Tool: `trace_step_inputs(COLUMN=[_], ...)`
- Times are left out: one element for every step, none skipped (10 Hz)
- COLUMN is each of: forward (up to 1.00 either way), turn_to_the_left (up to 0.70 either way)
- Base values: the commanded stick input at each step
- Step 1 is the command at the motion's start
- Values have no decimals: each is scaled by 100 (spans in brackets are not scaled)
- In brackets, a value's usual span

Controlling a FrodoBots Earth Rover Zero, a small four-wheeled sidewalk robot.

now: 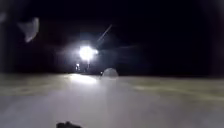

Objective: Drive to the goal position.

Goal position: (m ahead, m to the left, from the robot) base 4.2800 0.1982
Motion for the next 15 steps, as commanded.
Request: trace_step_inputs(forward=[85, 85, 85, 85, 85, 85, 85, 85, 85, 85, 85, 85, 85, 85, 85], turn_to_the_left=[15, 14, 14, 13, 13, 12, 12, 11, 8, 6, 5, 3, 2, 2, 2])
